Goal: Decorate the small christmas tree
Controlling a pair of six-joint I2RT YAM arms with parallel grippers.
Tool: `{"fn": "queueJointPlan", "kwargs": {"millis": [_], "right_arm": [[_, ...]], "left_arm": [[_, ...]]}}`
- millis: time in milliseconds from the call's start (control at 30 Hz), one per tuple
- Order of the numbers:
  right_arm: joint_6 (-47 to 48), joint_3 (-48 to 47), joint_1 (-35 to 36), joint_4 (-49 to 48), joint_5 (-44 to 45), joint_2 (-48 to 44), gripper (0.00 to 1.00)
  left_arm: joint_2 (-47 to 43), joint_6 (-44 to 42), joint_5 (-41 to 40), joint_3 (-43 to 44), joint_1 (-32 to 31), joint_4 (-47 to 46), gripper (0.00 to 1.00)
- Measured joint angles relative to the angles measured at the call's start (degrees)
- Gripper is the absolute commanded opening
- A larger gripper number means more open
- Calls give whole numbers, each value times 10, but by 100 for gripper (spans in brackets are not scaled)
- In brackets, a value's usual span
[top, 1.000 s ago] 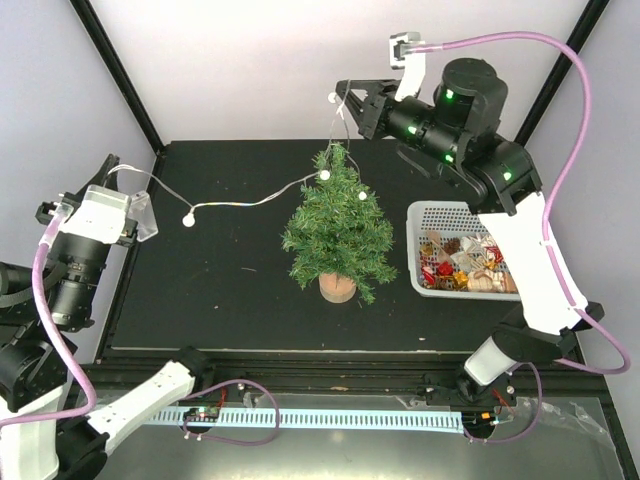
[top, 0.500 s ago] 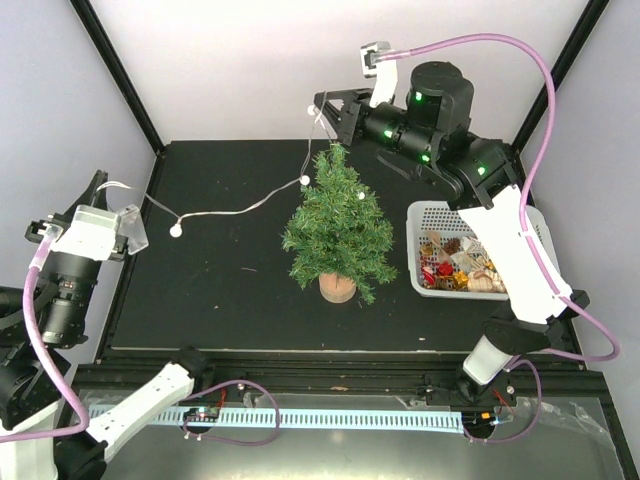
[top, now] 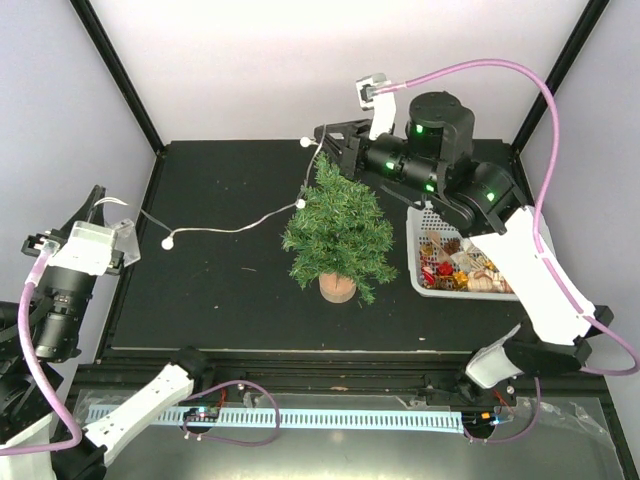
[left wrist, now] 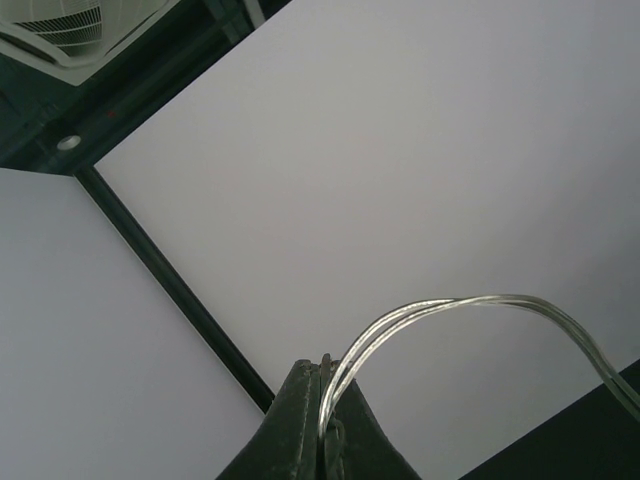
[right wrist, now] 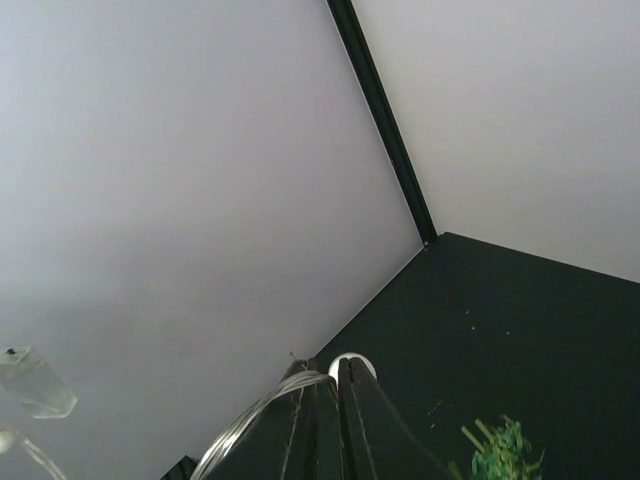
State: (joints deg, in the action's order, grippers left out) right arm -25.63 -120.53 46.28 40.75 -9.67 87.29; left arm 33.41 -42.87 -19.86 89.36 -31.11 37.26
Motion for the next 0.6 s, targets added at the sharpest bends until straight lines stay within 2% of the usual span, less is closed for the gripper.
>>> {"fn": "queueJointPlan", "kwargs": {"millis": [267,600], "right_arm": [[5,47,14,-3,13,-59,11],[9,173,16,-34,27,-136,11]], "left_arm": [[0,0,5,-3,0,5,2],[0,8,31,-3,0,16,2]]}}
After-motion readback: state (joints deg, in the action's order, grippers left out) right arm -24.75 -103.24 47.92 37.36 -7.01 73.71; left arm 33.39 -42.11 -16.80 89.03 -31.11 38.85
